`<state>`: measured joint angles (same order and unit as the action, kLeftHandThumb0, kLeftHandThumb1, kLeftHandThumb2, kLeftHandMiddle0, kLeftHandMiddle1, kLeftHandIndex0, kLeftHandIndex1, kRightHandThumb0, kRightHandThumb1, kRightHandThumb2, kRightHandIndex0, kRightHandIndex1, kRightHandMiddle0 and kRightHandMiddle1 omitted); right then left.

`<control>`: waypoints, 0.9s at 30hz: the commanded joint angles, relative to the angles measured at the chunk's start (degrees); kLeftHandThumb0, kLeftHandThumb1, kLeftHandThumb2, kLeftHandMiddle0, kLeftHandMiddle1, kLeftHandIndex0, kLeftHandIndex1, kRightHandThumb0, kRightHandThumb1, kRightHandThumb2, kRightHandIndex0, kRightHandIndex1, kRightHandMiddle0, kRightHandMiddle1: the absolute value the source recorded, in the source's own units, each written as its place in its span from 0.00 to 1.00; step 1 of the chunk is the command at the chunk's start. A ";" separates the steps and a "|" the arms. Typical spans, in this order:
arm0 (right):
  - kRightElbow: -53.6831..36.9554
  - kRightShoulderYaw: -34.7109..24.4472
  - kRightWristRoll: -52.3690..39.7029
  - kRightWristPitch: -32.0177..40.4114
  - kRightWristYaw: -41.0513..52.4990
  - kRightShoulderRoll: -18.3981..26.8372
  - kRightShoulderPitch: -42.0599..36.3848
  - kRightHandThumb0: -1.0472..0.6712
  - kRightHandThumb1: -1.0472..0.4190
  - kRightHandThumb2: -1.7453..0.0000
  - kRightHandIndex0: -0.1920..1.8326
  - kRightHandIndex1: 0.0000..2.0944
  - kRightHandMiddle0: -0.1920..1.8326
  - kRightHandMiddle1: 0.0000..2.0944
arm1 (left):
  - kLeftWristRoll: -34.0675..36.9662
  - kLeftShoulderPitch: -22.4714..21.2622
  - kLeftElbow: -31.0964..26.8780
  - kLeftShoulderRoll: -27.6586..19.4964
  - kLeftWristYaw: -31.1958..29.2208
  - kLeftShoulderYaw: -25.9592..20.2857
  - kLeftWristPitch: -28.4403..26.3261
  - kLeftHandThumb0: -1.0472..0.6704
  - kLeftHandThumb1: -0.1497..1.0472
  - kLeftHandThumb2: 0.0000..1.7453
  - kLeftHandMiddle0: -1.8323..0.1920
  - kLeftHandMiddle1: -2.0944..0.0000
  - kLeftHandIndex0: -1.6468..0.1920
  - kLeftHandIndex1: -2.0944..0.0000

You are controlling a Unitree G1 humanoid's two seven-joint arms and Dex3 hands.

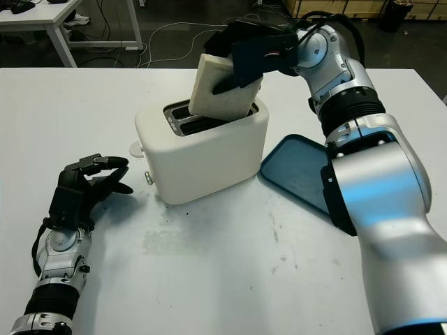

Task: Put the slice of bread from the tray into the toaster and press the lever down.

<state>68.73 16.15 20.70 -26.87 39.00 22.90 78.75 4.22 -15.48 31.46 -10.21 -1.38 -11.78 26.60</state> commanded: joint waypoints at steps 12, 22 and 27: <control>-1.89 1.52 1.25 -1.22 1.03 -0.64 -1.16 0.27 0.09 0.85 0.64 0.83 0.54 0.83 | -0.13 -0.32 0.91 -0.02 0.08 0.05 0.43 0.00 0.86 0.00 0.14 0.75 0.15 0.76; -1.84 4.45 2.41 -3.23 0.82 -1.73 -1.62 0.26 0.09 0.86 0.66 0.83 0.56 0.83 | 0.05 -0.13 0.86 0.24 0.23 -0.06 0.51 0.00 0.85 0.00 0.15 0.75 0.15 0.76; -2.02 5.76 2.68 -3.09 0.48 -1.79 -1.77 0.26 0.09 0.86 0.65 0.83 0.54 0.83 | 0.12 -0.16 0.81 0.17 0.02 -0.02 0.36 0.00 0.85 0.00 0.15 0.75 0.15 0.75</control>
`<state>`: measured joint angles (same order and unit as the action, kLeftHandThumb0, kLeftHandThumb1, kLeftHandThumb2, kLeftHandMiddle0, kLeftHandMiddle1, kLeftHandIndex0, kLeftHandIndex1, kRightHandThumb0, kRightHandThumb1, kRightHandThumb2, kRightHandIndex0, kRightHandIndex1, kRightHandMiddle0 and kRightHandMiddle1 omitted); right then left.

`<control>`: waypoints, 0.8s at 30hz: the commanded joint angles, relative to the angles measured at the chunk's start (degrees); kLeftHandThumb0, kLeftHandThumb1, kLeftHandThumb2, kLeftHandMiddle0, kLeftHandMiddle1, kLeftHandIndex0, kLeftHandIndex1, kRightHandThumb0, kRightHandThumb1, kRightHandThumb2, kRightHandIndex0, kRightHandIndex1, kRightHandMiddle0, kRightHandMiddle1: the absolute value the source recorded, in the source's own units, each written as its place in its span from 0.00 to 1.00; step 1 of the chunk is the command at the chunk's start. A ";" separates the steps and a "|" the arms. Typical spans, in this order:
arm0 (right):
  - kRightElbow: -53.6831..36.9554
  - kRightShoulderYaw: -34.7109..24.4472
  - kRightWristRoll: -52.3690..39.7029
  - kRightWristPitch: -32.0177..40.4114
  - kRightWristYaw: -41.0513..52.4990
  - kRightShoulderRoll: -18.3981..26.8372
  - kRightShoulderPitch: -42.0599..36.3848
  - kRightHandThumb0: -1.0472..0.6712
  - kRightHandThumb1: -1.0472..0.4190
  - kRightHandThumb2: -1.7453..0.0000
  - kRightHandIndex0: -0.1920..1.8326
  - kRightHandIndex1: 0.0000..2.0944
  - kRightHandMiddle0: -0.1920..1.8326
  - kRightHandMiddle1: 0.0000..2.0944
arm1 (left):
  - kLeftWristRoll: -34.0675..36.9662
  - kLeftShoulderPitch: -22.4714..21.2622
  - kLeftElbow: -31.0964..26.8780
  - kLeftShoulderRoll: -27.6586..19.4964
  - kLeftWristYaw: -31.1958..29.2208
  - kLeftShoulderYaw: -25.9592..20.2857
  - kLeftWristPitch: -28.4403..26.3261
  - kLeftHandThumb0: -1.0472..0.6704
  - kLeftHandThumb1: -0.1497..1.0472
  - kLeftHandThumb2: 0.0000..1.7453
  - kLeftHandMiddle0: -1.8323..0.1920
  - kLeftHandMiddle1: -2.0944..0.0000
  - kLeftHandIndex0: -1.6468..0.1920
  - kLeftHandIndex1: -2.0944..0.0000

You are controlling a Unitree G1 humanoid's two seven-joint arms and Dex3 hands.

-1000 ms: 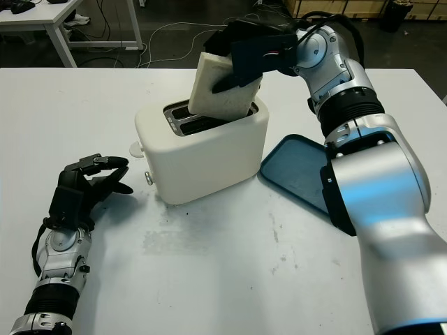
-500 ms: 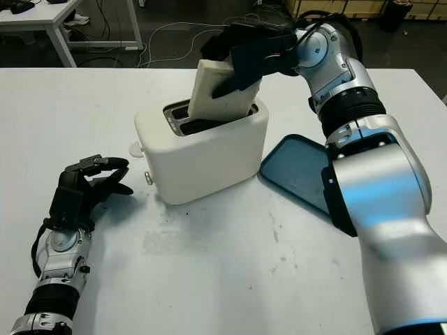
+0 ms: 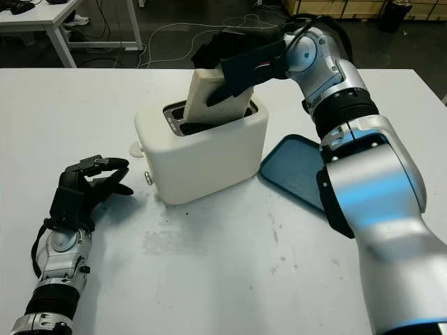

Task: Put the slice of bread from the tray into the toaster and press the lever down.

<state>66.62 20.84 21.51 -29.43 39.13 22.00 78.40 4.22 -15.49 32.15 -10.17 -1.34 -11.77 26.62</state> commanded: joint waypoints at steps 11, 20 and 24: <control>0.27 2.65 2.12 -1.25 1.84 -0.34 -0.90 0.29 0.09 0.86 0.63 0.83 0.53 0.83 | -0.02 -0.08 0.15 0.20 0.18 -0.04 0.89 0.00 0.86 0.00 0.15 0.74 0.16 0.74; 0.31 2.09 1.20 -1.14 3.50 0.63 0.49 0.29 0.09 0.87 0.65 0.83 0.55 0.83 | -0.07 -0.08 -0.07 0.10 0.16 0.04 0.17 0.00 0.85 0.00 0.15 0.74 0.16 0.75; -0.13 1.56 1.18 0.11 4.11 1.19 1.83 0.29 0.09 0.87 0.65 0.83 0.55 0.83 | 0.05 -0.24 0.51 0.23 0.18 -0.09 0.86 0.00 0.86 0.00 0.15 0.74 0.16 0.75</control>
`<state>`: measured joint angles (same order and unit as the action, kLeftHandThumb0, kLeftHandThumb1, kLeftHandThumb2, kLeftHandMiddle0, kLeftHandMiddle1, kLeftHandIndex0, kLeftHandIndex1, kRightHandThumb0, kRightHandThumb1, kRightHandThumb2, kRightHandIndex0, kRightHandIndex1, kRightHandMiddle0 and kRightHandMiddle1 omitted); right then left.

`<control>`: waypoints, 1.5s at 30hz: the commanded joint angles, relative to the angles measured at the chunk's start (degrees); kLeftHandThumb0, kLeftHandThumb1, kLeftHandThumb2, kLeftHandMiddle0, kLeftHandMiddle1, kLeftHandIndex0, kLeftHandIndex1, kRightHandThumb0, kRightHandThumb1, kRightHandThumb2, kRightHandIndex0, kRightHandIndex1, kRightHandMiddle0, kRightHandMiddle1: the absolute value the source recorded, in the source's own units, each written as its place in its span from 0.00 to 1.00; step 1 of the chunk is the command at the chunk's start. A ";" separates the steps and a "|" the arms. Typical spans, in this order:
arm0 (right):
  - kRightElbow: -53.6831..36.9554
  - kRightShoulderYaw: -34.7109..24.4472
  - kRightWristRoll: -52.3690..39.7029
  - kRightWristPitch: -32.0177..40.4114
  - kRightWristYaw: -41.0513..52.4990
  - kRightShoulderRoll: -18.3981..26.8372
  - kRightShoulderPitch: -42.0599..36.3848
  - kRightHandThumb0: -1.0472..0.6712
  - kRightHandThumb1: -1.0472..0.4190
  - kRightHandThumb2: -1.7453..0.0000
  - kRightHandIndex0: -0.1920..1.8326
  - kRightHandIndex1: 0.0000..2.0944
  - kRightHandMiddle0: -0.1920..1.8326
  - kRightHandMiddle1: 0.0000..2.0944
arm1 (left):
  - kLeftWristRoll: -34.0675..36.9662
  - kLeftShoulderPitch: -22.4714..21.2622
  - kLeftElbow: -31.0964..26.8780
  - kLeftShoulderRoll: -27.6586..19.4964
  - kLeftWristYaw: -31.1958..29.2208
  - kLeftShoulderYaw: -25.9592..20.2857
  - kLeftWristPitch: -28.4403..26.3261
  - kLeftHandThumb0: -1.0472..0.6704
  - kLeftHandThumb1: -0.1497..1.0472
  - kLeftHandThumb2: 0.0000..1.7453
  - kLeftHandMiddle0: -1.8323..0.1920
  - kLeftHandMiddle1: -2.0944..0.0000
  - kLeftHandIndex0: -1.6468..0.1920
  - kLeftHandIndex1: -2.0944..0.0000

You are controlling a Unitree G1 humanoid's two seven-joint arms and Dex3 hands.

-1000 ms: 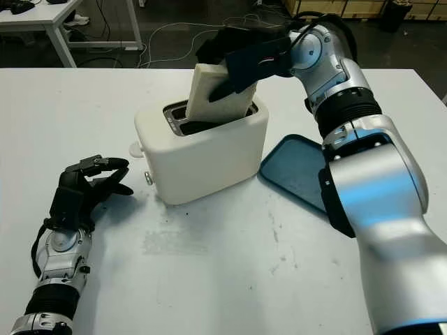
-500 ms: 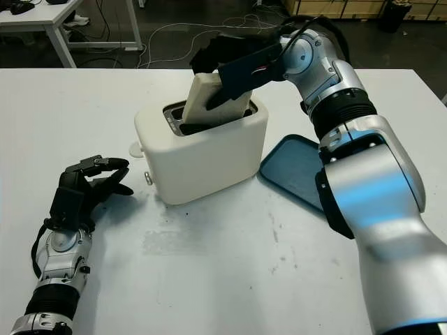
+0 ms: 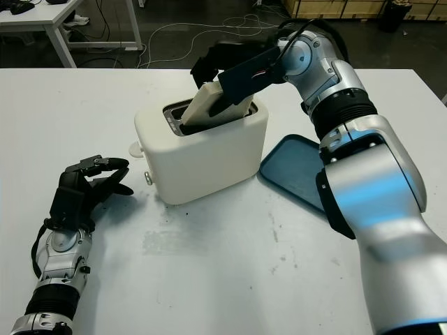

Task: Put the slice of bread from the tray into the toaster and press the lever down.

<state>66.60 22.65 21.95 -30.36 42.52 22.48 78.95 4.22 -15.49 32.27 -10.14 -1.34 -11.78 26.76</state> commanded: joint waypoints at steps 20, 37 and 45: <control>-0.78 -0.69 0.88 0.61 1.22 0.99 2.04 0.29 0.09 0.85 0.63 0.83 0.52 0.83 | 0.29 -0.06 0.06 0.48 0.13 -0.10 0.75 0.00 0.85 0.00 0.15 0.74 0.16 0.75; -0.28 1.15 2.37 -3.31 0.86 -1.11 -1.28 0.30 0.09 0.87 0.60 0.83 0.51 0.81 | -0.55 0.03 0.19 0.75 1.02 -0.02 1.41 0.00 0.85 0.00 0.15 0.74 0.16 0.75; -2.02 1.37 4.24 -6.09 -6.28 0.10 -2.43 0.04 0.09 0.95 0.28 0.63 0.40 0.43 | -0.28 0.16 -0.25 0.71 0.91 0.10 0.54 0.00 0.85 0.00 0.15 0.74 0.16 0.75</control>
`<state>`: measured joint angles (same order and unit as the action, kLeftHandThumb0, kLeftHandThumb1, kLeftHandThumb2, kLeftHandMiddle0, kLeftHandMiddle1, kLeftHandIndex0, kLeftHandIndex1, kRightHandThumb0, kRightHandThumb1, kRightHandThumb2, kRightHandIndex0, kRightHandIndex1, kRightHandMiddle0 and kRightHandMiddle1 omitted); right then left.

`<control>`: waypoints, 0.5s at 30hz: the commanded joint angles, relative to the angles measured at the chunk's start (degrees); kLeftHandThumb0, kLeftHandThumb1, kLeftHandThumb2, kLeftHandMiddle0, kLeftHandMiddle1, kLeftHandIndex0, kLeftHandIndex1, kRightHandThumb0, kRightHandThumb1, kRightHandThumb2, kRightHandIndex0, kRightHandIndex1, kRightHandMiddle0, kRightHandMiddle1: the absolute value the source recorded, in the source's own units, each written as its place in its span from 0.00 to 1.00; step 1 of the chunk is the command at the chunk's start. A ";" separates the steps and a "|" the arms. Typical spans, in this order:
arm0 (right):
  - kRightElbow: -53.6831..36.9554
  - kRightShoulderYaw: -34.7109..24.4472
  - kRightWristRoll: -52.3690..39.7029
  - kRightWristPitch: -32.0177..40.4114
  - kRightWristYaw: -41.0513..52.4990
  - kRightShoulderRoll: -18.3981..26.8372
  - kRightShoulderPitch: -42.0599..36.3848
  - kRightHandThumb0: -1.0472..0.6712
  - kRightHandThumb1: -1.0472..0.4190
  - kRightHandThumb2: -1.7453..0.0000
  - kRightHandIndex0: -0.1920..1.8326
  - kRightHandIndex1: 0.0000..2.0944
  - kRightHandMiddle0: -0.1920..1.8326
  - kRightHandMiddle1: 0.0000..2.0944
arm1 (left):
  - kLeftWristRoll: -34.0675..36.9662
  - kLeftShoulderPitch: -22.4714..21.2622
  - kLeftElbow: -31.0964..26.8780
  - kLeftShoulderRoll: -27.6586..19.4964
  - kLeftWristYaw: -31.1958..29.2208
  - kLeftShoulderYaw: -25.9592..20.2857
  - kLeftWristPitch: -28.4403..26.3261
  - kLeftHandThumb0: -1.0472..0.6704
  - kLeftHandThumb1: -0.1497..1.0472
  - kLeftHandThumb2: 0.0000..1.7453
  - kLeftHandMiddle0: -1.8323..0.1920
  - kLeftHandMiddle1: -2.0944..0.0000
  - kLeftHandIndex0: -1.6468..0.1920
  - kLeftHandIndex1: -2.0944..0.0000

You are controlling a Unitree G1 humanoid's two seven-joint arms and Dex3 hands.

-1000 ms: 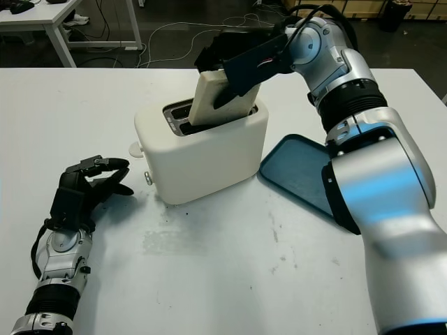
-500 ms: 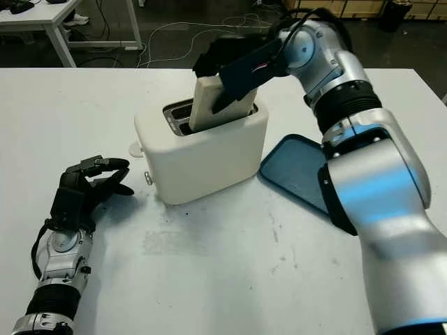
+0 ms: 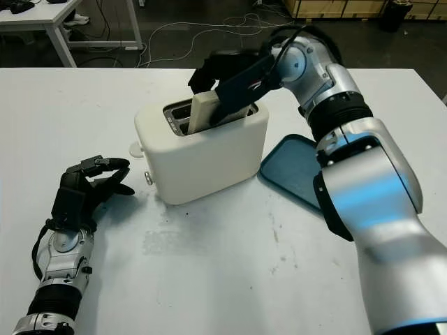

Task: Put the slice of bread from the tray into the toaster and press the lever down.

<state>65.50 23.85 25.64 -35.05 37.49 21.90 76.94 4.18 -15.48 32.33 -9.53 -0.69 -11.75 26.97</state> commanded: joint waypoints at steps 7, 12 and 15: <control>-2.01 0.13 2.95 -1.96 -6.06 1.56 0.34 0.00 0.09 0.98 0.15 0.52 0.37 0.18 | 0.03 0.10 -0.09 0.14 0.00 0.00 0.62 0.00 0.85 0.00 0.15 0.74 0.16 0.75; -2.75 0.26 3.52 -1.08 -7.17 1.87 1.02 0.00 0.09 0.98 0.13 0.48 0.37 0.15 | 0.11 0.09 -0.31 0.14 -0.05 0.01 0.11 0.00 0.85 0.00 0.15 0.74 0.16 0.75; -3.32 -0.23 3.10 -0.62 -6.54 2.18 1.53 0.00 0.09 0.98 0.13 0.47 0.36 0.14 | 0.37 0.07 -0.28 0.24 -0.20 -0.05 0.06 0.00 0.84 0.00 0.15 0.74 0.15 0.75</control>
<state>63.04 24.00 28.68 -35.94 30.96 23.41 77.00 4.21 -15.48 32.32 -9.53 -0.77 -11.77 26.96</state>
